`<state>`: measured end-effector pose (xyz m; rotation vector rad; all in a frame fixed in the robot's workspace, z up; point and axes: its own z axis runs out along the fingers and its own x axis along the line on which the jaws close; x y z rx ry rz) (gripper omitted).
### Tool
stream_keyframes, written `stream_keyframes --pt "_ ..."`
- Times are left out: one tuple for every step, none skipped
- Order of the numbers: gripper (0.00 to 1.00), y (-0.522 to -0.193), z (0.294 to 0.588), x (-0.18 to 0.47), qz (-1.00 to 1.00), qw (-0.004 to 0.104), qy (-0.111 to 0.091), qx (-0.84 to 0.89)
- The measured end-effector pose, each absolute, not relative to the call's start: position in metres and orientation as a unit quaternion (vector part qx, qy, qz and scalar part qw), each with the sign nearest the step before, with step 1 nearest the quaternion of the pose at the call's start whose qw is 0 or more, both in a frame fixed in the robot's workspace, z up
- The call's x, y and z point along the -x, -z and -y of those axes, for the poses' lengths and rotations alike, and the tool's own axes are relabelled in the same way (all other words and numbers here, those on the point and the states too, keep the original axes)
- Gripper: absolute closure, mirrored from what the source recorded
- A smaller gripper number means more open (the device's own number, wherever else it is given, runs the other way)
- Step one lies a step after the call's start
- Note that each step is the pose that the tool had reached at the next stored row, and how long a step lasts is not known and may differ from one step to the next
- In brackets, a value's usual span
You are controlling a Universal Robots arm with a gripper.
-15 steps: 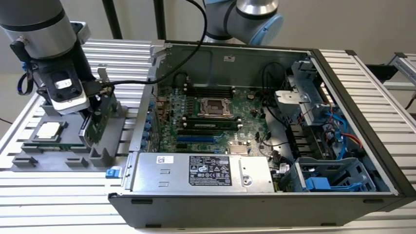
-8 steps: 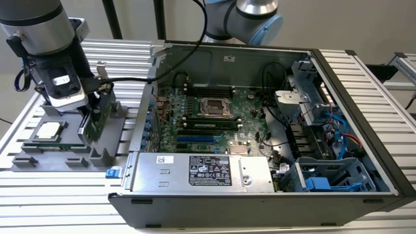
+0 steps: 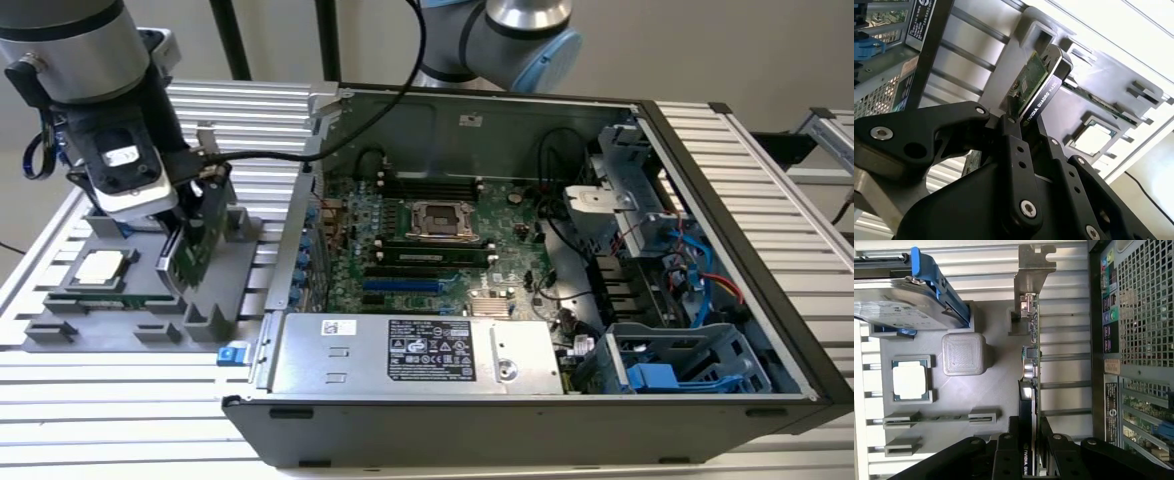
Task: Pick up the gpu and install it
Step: 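Pick up the gpu and move the gpu toward the slot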
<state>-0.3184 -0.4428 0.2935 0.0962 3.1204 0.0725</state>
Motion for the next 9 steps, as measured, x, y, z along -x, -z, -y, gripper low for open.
stream_keyframes --pt "1.00 -0.2943 0.4428 0.3184 -0.999 0.009 -0.023 -0.031" --pt "1.00 -0.2951 0.4429 0.3184 -0.999 0.009 -0.023 -0.031" --pt "1.00 -0.2958 0.4428 0.3184 -0.999 0.009 -0.023 -0.031" --pt "1.00 -0.2965 0.4428 0.3184 -0.999 0.009 -0.023 -0.031" --pt "1.00 -0.2971 0.4428 0.3184 -0.999 0.009 -0.023 -0.031" --pt "1.00 -0.2978 0.4428 0.3184 -0.999 0.009 -0.023 -0.031" --pt "1.00 -0.2983 0.4428 0.3184 -0.999 0.009 -0.023 -0.031" --pt "1.00 -0.2988 0.4428 0.3184 -0.999 0.009 -0.023 -0.031" --pt "1.00 -0.2991 0.4428 0.3184 -0.999 0.009 -0.023 -0.031"
